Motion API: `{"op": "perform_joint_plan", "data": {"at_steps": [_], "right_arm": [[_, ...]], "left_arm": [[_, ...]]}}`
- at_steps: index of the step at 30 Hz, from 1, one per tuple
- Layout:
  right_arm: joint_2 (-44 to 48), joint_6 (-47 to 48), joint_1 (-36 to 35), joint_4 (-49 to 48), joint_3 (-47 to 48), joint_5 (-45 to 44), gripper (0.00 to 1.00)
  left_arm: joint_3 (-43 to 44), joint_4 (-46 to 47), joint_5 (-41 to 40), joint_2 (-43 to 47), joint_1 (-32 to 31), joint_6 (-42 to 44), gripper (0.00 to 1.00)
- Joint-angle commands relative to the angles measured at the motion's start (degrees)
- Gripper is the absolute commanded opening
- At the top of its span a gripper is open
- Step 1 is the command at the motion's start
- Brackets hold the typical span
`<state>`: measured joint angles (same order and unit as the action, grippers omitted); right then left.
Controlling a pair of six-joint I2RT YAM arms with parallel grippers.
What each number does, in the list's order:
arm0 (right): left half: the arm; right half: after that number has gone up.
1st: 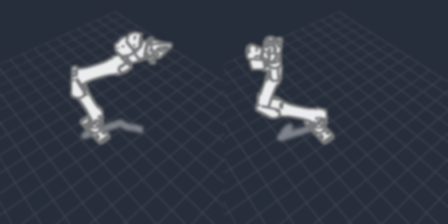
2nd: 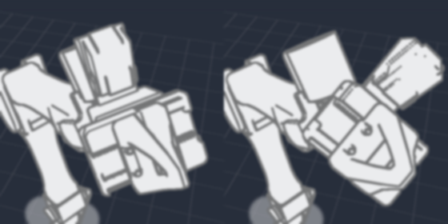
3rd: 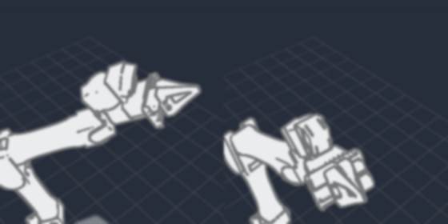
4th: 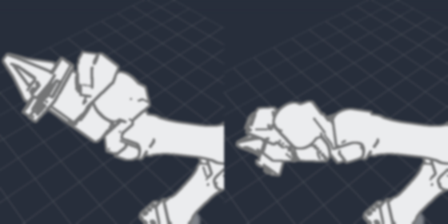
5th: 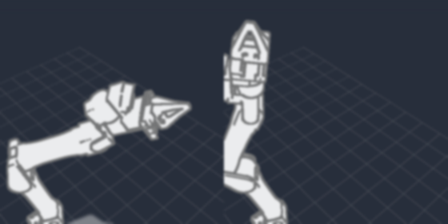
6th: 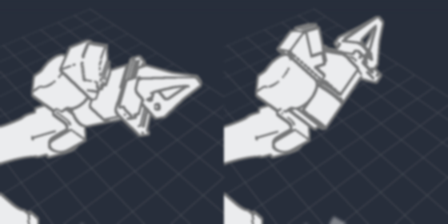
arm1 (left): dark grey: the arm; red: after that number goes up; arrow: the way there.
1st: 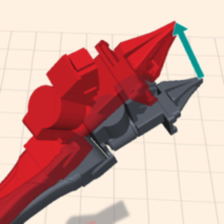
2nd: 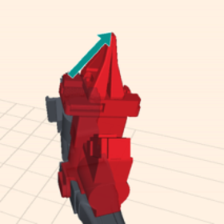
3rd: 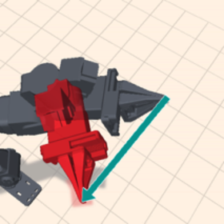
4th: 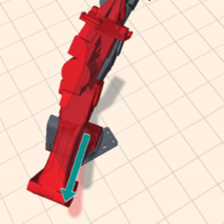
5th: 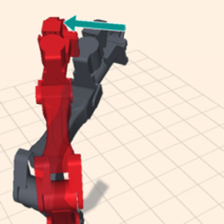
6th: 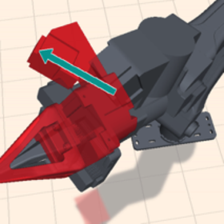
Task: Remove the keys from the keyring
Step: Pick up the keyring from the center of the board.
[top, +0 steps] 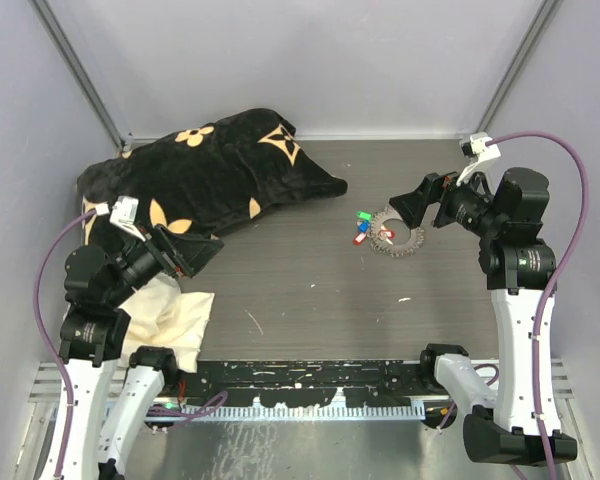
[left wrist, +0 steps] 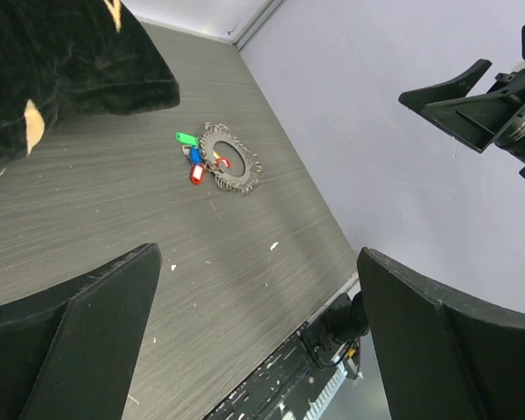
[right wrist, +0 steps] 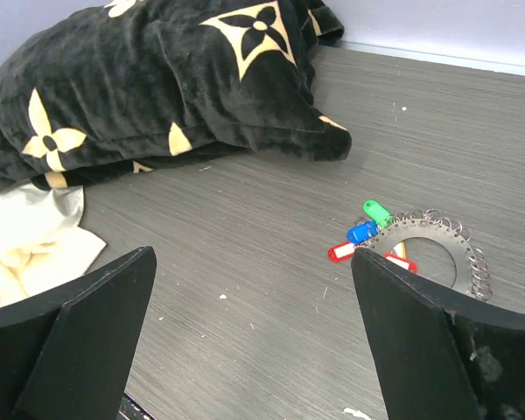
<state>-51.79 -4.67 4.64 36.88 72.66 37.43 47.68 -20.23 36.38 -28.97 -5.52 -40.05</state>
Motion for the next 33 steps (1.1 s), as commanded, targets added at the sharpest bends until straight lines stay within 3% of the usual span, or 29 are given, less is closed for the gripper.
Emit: {"op": "perform_joint_plan", "data": {"at_steps": [1, 8, 13, 18, 21, 26, 29, 33], "right_arm": [[-0.18, -0.19, 0.28, -3.11, 2.24, 0.28, 1.0], [-0.13, 5.1, 0.28, -4.09, -0.73, 6.45, 1.0], [-0.59, 21.75, 0.28, 0.07, -4.77, 18.5, 1.0], [-2.67, 24.86, 0.23, -0.99, -9.68, 19.92, 1.0], [-5.46, 25.07, 0.39, -2.56, -10.86, 20.76, 1.0], [-9.24, 24.97, 3.09, -3.52, -11.05, 17.22, 1.0], [-9.58, 22.24, 6.92, -7.33, -13.73, 18.47, 1.0], [-10.13, 20.49, 9.29, -11.19, -17.4, 19.49, 1.0]], "left_arm": [[-1.15, 5.55, 2.24, 0.37, -0.11, -1.57, 0.98], [-4.85, 9.97, 3.69, -0.02, -0.06, -5.69, 0.98], [-6.9, 12.19, 5.42, -0.36, -0.11, -7.74, 0.98], [-9.98, 18.09, 7.29, -2.09, -1.39, -11.85, 0.98], [-9.51, 16.35, 3.56, -3.27, -7.21, -7.94, 0.98], [-6.72, 9.3, -15.14, -8.11, -25.73, 2.43, 0.98], [-8.41, 15.99, -16.26, -12.3, -31.78, 2.7, 0.98], [-10.86, 27.56, -13.54, -16.46, -32.07, -0.26, 0.98]]}}
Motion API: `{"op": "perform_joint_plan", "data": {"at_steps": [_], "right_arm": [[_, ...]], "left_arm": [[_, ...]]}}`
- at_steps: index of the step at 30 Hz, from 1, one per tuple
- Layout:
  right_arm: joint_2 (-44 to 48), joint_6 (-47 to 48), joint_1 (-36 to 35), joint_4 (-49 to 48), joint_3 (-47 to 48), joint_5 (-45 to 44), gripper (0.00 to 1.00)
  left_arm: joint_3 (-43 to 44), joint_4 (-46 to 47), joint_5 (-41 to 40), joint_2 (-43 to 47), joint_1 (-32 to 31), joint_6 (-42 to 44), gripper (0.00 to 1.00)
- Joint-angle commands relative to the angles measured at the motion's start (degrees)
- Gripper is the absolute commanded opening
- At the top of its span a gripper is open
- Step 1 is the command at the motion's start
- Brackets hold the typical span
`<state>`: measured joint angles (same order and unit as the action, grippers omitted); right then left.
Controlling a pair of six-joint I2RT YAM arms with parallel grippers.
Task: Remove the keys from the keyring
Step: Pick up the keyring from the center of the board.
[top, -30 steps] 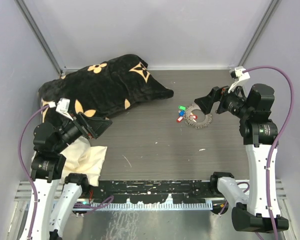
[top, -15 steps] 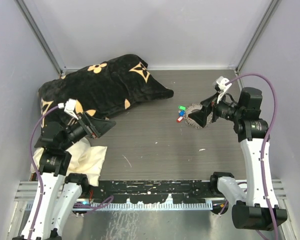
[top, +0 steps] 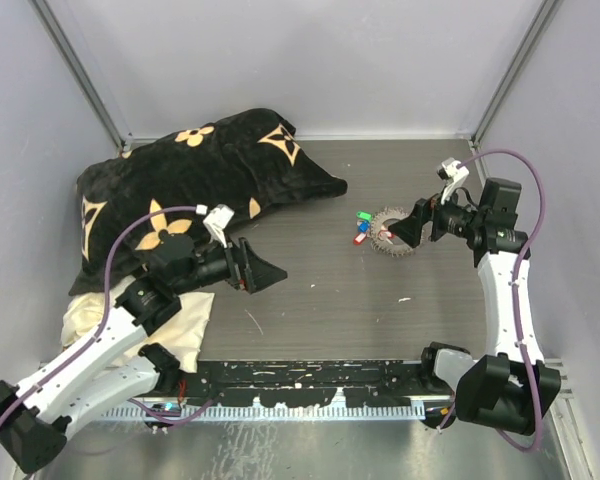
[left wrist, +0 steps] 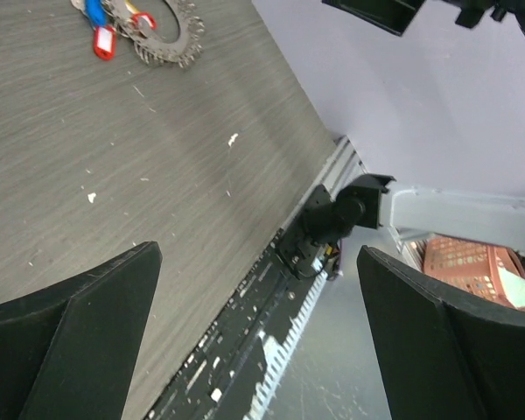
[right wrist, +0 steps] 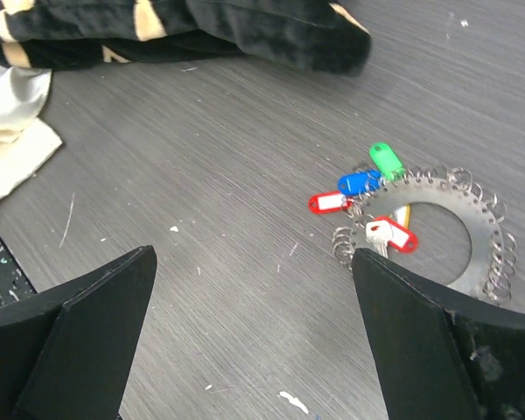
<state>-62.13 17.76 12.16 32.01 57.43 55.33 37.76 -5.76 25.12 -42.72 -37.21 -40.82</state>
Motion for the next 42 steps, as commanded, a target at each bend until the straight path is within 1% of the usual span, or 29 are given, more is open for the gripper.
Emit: {"op": "perform_joint_plan", "data": {"at_steps": [1, 6, 10, 12, 16, 19, 23, 26, 28, 31, 33, 35, 38, 39, 42], "right_arm": [[-0.04, -1.9, 2.19, -6.8, -2.63, 1.35, 1.0], [-1.2, -3.56, 3.02, -10.28, -5.43, 0.27, 1.0], [-2.64, -3.53, 3.57, -12.45, -6.83, 0.11, 1.0], [-3.26, -2.92, 4.09, -12.07, -6.58, -0.44, 1.0], [-4.24, -3.48, 6.31, -12.48, -6.57, -2.52, 1.0], [-5.61, -4.38, 8.37, -13.99, -7.83, -4.22, 1.0], [-8.39, -4.21, 8.8, -14.12, -8.66, -5.51, 0.99], [-11.64, -4.77, 8.67, -15.05, -8.81, -5.87, 0.96], [-14.87, -6.09, 8.55, -15.47, -7.47, -9.2, 0.93], [-21.44, -8.13, 8.51, -14.15, -2.2, -13.96, 0.91], [-25.92, -8.48, 8.54, -11.94, 2.01, -15.61, 0.85], [-29.22, -8.21, 8.54, -9.79, 4.8, -18.52, 0.8], [-30.65, -8.52, 8.58, -10.93, 3.46, -22.14, 0.76], [-30.91, -8.75, 8.6, -11.48, 2.61, -22.29, 0.74], [-32.96, -9.21, 8.54, -11.28, 4.03, -22.64, 0.66]], "left_arm": [[-0.59, 13.66, -2.59, -3.62, -0.4, 0.81, 0.98], [1.01, 14.44, -2.41, -8.1, -0.37, 1.79, 0.98], [-1.18, 21.45, -2.78, -10.85, -0.37, 2.18, 0.98], [-1.43, 24.16, -2.92, -11.87, -0.36, 4.22, 0.98], [0.77, 24.84, -4.29, -14.69, -0.37, 7.31, 0.98], [1.84, 25.94, -4.78, -17.55, -0.36, 6.25, 0.98], [1.88, 28.84, -3.51, -21.31, -0.35, 3.94, 0.98], [1.71, 31.37, -3.57, -24.16, -0.33, 1.33, 0.98], [1.9, 32.95, -3.9, -26.3, -0.37, -0.4, 0.98], [2.7, 34.82, -3.94, -29.42, -0.39, -2.64, 0.98], [3.88, 35.01, -3.47, -32.95, -0.35, -3.87, 1.0], [4.96, 34.8, -2.52, -34.83, -0.36, -4.82, 0.98], [5.5, 34.71, -1.94, -36.5, -0.36, -5.49, 0.97], [5.37, 34.9, -2.07, -36.87, -0.36, -5.57, 0.97], [5.07, 35.12, -2.1, -37.49, -0.29, -5.76, 0.97]]}}
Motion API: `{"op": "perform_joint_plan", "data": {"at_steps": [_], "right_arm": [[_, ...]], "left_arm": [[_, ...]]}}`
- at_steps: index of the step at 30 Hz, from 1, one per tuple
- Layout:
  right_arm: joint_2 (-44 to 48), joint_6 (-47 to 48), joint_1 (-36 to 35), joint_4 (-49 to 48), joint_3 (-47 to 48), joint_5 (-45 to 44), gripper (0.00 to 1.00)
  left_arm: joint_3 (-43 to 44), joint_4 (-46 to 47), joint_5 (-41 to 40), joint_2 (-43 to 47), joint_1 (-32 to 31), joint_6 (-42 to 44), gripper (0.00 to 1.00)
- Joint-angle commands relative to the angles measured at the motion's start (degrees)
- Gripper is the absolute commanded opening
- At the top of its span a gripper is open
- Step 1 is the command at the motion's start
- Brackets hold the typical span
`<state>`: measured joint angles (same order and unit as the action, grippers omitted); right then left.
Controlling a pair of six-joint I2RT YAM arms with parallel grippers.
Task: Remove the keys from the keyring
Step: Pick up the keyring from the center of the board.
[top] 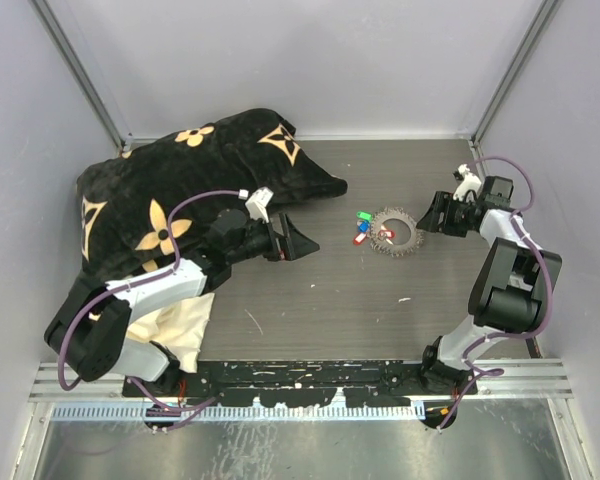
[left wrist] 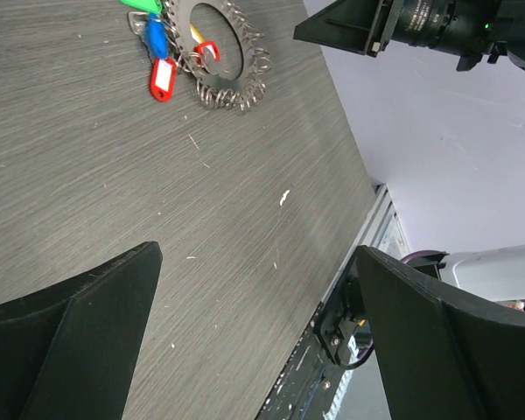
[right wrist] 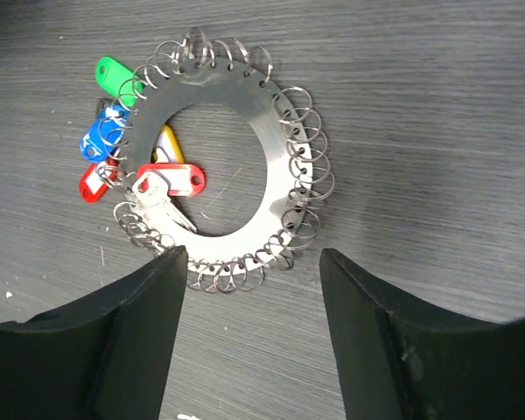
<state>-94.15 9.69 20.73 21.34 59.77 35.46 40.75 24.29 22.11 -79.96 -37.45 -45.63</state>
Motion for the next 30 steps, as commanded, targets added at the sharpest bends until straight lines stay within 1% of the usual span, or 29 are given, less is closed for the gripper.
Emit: {"op": "perform_joint_plan", "data": {"at_steps": [1, 4, 6, 22, 25, 30], "right_arm": [[-2.4, -1.2, -0.03, -0.34, 2.51, -2.94, 0.64], [-5.46, -1.23, -0.06, 0.54, 4.43, -2.99, 0.52], [-6.74, -1.32, -0.07, 0.58, 5.08, -2.94, 0.47], [-14.04, -1.48, -1.02, 1.42, 7.88, -1.87, 0.46], [-15.17, -1.51, -1.04, 1.72, 8.2, -1.62, 0.44], [-15.97, -1.18, -1.57, 2.01, 8.19, -1.49, 0.38]], "left_arm": [[2.13, 5.02, 1.03, -0.28, -0.04, -0.96, 0.97], [2.31, 4.36, 1.35, 0.11, 0.08, -0.72, 0.97], [2.12, 3.81, 1.51, 0.66, 0.09, -0.61, 0.97], [0.83, 1.67, 2.06, 4.01, 0.1, -0.58, 0.97], [0.81, 1.72, 2.3, 4.23, 0.1, -0.9, 0.97], [0.82, 1.81, 2.8, 4.44, 0.1, -1.56, 0.97]]}}
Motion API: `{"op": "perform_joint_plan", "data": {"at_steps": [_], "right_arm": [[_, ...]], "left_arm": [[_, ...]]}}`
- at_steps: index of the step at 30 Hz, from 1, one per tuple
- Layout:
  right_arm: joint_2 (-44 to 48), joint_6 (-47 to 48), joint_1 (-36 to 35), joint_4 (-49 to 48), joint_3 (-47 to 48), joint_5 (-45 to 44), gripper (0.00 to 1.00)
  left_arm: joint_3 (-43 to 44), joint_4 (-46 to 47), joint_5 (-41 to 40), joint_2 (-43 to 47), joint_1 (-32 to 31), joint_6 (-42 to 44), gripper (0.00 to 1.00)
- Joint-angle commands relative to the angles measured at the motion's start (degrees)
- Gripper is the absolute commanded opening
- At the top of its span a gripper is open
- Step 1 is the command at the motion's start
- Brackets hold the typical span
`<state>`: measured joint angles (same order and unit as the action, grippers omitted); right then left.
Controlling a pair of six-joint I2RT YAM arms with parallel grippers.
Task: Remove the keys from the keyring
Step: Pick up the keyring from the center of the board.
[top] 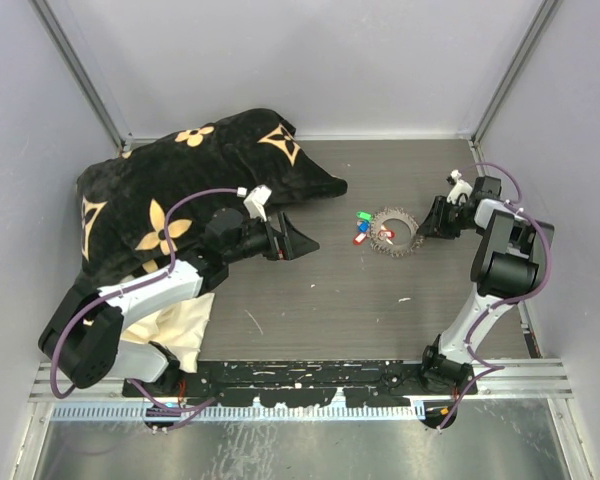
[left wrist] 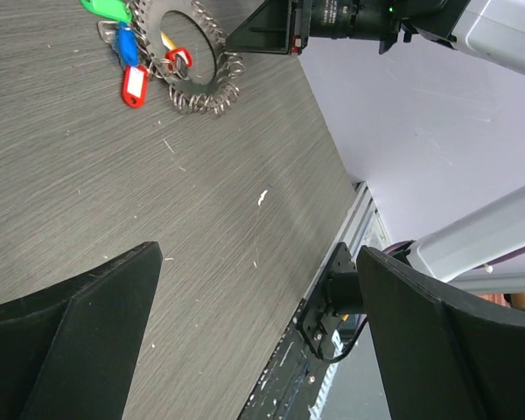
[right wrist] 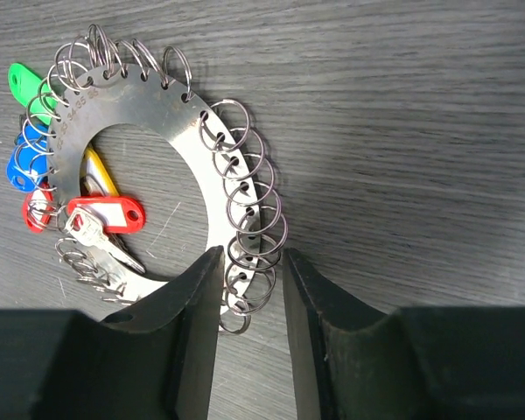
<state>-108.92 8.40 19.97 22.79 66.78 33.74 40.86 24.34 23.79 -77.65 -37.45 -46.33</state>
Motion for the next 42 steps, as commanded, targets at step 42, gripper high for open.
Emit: {"op": "perform_joint_plan", "data": {"at_steps": [42], "right_arm": [[24.01, 21.17, -14.91, 2.11, -6.72, 17.6, 0.01]], "left_arm": [[-0.15, 3.0, 5.43, 5.39, -0.54, 14.78, 0.78]]}}
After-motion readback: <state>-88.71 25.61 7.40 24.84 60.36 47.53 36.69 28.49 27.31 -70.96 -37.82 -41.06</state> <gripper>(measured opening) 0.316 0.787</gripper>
